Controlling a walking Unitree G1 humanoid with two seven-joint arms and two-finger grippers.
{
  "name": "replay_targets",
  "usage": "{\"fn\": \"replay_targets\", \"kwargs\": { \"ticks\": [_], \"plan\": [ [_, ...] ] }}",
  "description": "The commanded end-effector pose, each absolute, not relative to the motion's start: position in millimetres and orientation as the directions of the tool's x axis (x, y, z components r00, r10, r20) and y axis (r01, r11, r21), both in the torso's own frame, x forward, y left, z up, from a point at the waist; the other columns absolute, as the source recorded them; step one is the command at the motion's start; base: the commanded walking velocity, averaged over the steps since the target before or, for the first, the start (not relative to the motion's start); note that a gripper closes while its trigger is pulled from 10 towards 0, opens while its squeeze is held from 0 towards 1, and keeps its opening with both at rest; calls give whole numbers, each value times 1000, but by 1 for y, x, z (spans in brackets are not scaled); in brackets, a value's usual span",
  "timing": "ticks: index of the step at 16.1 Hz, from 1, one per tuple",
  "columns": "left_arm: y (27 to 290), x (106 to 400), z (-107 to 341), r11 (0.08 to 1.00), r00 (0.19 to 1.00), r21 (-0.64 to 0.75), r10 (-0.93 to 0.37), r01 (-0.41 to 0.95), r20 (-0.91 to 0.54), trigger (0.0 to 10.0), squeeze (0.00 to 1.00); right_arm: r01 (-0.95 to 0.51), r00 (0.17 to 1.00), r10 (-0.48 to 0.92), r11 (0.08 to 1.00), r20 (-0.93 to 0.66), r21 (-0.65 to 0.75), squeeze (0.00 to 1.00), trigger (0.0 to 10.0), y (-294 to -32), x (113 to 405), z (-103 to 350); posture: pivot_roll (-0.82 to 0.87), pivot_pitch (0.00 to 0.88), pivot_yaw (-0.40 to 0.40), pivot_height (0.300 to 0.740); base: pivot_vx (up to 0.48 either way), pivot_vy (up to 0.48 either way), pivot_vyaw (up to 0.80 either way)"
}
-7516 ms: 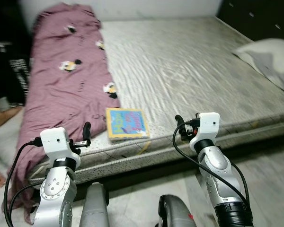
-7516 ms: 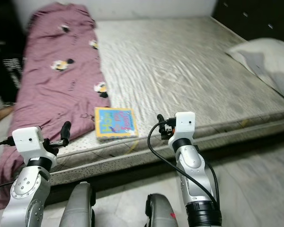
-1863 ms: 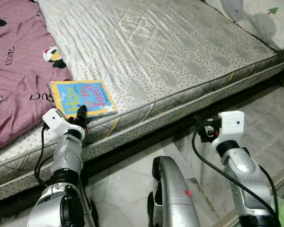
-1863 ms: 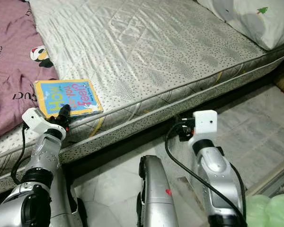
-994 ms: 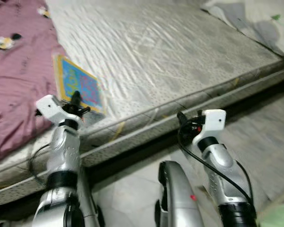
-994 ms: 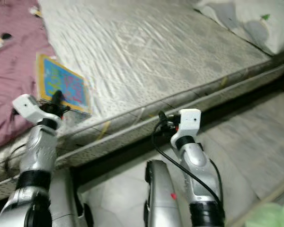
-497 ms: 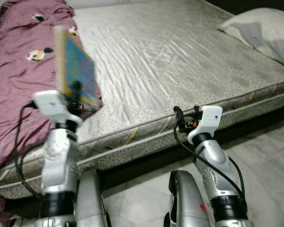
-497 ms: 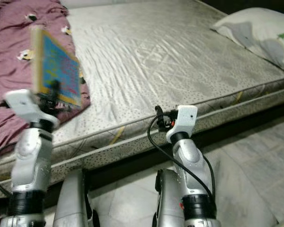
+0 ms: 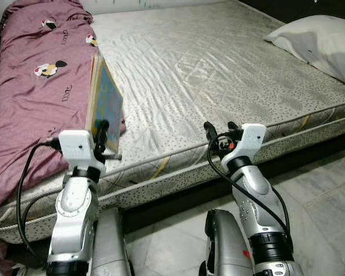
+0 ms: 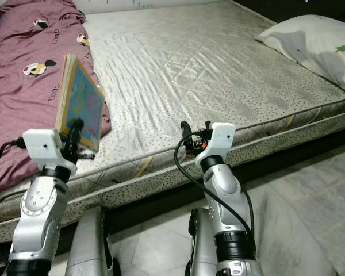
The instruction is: Clean up the room
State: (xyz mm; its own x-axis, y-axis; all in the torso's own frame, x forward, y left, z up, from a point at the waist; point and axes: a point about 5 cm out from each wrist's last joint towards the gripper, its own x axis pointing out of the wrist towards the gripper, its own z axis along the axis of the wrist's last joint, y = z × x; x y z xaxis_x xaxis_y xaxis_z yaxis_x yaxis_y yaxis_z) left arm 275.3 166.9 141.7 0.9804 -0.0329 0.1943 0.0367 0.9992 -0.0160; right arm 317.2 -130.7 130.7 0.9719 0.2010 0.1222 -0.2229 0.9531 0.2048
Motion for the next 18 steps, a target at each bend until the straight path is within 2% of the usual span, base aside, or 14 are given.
{"fn": "replay_targets", "kwargs": {
  "ticks": [1,8,14,18],
  "plan": [
    [164,273,147,999,975,13,-40,38,217,10000,0,-230,969,205,953,134,200,0,10000,-132,320,134,1,0,6,584,0,0,0],
    [163,278,137,1000,983,11,-12,10,184,10000,0,-234,968,209,954,140,187,0,10000,-132,319,136,-19,0,5,669,0,0,0],
    [161,272,128,999,990,28,-41,37,138,10000,0,-218,972,196,959,131,183,0,10000,-135,316,133,-25,0,15,740,0,0,0],
    [160,271,123,997,993,76,-33,25,109,10000,0,-198,977,180,965,116,170,0,10000,-139,312,129,-26,0,14,740,0,0,0]
  ]
}}
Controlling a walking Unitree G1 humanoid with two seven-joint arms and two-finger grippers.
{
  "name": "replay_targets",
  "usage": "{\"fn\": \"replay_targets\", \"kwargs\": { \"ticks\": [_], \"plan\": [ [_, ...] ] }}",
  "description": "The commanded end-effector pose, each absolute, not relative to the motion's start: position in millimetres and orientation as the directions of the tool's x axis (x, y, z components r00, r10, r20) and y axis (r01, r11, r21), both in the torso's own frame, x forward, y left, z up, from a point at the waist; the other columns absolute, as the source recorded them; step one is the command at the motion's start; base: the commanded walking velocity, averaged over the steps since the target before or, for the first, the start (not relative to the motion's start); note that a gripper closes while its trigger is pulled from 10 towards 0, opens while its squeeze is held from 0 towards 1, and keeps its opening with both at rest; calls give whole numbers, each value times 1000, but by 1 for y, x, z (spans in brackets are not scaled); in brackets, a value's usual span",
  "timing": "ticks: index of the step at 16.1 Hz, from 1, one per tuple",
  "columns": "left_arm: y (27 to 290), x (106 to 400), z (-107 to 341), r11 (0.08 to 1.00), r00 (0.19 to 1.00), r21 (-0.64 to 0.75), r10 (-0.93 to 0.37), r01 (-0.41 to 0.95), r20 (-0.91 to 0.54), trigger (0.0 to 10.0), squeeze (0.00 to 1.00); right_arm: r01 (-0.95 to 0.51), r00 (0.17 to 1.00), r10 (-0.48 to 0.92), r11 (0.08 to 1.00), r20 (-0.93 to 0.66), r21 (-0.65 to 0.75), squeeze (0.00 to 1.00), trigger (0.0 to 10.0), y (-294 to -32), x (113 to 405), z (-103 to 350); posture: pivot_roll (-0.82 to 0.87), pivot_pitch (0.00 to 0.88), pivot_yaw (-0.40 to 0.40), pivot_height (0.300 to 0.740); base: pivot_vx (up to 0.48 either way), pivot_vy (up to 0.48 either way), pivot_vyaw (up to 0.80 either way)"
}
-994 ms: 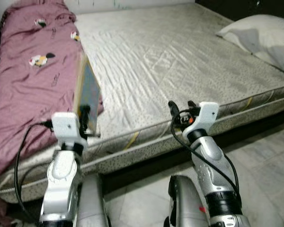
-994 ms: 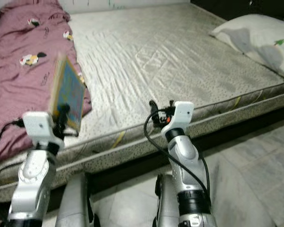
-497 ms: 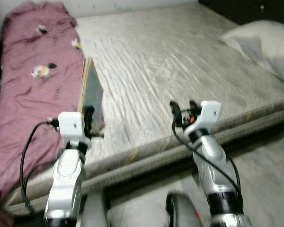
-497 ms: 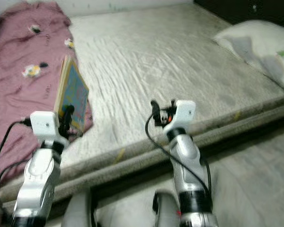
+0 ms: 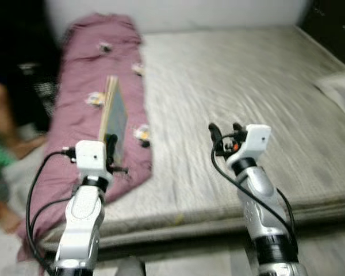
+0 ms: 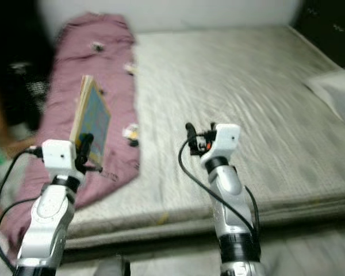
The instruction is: Clean up the room
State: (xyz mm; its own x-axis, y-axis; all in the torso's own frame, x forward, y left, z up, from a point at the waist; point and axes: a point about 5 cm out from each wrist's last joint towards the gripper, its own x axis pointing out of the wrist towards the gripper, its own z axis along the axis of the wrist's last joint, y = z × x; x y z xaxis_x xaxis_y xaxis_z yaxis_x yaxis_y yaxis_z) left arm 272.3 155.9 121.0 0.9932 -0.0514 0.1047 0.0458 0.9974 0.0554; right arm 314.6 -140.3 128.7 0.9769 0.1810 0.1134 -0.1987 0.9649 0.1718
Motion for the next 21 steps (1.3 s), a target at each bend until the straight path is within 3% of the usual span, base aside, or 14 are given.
{"fn": "replay_targets", "kwargs": {
  "ticks": [1,5,13,17,21],
  "plan": [
    [158,269,118,997,996,77,-39,32,80,10000,0,-190,979,173,967,111,168,0,10000,-141,310,127,-26,0,15,740,0,0,0],
    [161,268,111,999,999,50,0,-2,38,10000,0,-165,984,152,972,90,167,0,10000,-140,307,120,-31,0,17,740,0,0,0],
    [152,263,113,999,998,25,-46,45,36,10000,0,-105,994,100,984,42,142,0,10000,-150,303,115,-32,0,-2,740,0,0,0],
    [148,259,109,997,997,9,-76,76,15,10000,0,-82,997,79,987,23,139,0,10000,-153,299,112,-41,0,4,740,0,0,-742],
    [144,257,109,995,995,4,-97,97,12,10000,0,-74,997,74,989,11,131,0,10000,-155,296,110,-47,6,2,740,0,0,-100]
  ]
}}
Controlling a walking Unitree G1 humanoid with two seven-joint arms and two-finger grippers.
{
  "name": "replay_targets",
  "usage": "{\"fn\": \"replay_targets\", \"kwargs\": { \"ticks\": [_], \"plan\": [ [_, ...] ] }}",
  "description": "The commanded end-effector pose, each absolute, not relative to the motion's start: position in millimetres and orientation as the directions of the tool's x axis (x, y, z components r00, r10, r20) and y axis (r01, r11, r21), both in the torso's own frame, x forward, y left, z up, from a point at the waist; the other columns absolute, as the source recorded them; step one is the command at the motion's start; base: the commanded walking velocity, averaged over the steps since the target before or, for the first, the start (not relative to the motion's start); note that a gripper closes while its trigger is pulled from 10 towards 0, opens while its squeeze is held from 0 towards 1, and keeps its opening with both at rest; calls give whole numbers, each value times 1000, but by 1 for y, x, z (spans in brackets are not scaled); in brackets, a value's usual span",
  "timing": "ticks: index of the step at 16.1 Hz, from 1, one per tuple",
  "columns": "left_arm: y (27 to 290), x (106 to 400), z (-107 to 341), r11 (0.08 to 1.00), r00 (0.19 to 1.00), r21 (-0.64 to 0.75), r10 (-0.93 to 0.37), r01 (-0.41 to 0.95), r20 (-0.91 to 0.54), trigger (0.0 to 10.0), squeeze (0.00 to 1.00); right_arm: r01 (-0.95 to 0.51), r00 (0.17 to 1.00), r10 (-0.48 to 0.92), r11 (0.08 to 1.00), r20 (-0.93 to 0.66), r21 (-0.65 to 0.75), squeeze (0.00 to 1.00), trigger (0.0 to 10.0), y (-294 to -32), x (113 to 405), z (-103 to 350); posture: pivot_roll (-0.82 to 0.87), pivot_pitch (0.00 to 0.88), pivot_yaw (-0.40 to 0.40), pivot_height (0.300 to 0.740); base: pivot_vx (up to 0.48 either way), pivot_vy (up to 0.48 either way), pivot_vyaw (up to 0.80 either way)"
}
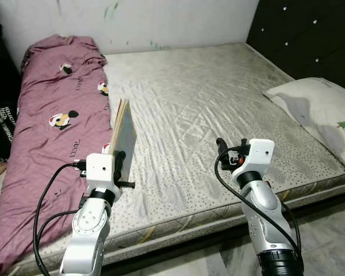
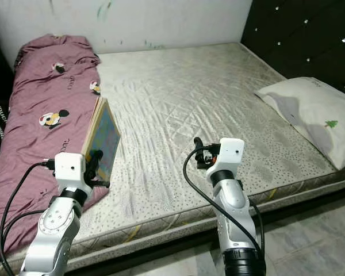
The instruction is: Clean up the room
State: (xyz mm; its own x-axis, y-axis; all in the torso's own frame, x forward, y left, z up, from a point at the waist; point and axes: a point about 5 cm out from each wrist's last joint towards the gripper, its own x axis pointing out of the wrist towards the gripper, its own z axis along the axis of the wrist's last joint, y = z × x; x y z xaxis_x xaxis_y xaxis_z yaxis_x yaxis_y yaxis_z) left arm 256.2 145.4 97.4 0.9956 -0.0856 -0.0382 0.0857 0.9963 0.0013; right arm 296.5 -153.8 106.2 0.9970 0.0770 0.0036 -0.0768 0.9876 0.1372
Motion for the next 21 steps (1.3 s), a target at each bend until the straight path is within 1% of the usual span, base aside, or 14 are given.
{"fn": "replay_targets", "kwargs": {
  "ticks": [1,7,13,21],
  "plan": [
    [144,255,110,995,995,2,-102,102,13,10000,0,-74,997,73,989,10,129,0,10000,-155,295,110,-47,11,1,740,0,0,0],
    [144,250,109,995,996,-34,-92,92,2,10000,0,-73,997,74,991,-5,116,0,10000,-157,292,108,-45,36,-7,740,0,0,0],
    [141,248,111,993,993,-35,-115,115,3,10000,0,-75,997,77,991,-12,109,0,10000,-157,291,108,-43,48,-8,740,0,0,0],
    [139,249,112,991,992,-37,-130,130,7,10000,0,-86,996,88,992,-13,88,0,10000,-157,292,109,-45,49,-10,740,0,-302,0]
  ]
}}
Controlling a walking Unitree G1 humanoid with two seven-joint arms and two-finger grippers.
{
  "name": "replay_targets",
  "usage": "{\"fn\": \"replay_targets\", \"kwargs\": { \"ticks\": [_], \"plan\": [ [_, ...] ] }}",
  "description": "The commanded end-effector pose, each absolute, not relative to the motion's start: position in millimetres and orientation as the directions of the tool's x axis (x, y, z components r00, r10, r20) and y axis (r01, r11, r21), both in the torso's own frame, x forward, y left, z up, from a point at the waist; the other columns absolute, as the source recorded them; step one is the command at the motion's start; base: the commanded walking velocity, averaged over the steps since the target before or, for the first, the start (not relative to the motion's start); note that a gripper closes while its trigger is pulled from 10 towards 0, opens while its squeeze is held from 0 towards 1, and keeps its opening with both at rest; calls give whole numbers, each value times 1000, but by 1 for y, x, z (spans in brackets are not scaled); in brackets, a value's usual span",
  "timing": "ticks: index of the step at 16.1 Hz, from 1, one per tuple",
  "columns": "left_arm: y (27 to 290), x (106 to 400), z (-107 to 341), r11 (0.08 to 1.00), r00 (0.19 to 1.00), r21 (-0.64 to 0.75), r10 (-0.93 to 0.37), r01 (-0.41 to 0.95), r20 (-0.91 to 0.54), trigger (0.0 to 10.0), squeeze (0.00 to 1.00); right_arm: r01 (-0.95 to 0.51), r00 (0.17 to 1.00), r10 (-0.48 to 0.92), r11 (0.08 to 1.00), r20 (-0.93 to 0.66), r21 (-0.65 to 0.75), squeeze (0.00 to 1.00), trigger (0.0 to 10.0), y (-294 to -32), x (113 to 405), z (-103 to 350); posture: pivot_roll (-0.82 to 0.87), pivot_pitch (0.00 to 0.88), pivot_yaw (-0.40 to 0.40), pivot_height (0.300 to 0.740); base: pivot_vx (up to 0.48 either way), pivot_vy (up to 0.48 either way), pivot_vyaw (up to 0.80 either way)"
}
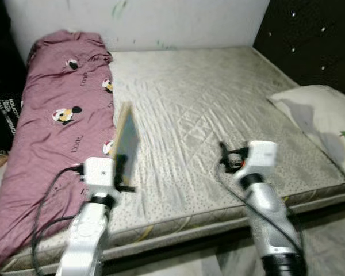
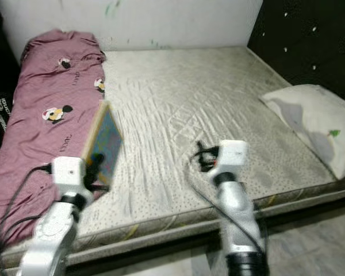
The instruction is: Clean up the room
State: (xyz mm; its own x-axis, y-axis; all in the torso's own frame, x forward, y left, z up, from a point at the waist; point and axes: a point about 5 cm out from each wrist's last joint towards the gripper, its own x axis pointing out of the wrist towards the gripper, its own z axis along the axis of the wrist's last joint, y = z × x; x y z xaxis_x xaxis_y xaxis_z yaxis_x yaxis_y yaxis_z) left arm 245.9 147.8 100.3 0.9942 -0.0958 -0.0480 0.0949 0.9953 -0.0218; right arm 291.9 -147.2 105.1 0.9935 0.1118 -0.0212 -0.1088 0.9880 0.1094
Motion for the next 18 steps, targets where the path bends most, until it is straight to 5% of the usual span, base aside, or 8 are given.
{"fn": "replay_targets", "kwargs": {
  "ticks": [1,8,18],
  "plan": [
    [139,249,112,991,991,-37,-130,130,7,10000,0,-87,996,88,992,-14,88,0,10000,-157,292,109,-45,49,-10,740,0,-311,0],
    [137,251,112,991,992,-41,-128,128,7,10000,0,-96,995,98,992,-12,75,0,10000,-156,294,110,-48,47,-17,740,0,-309,0],
    [137,251,113,989,992,-68,-129,130,18,10000,0,-106,994,106,993,-1,55,0,10000,-156,295,112,-51,49,-21,740,0,0,251]
  ]
}}
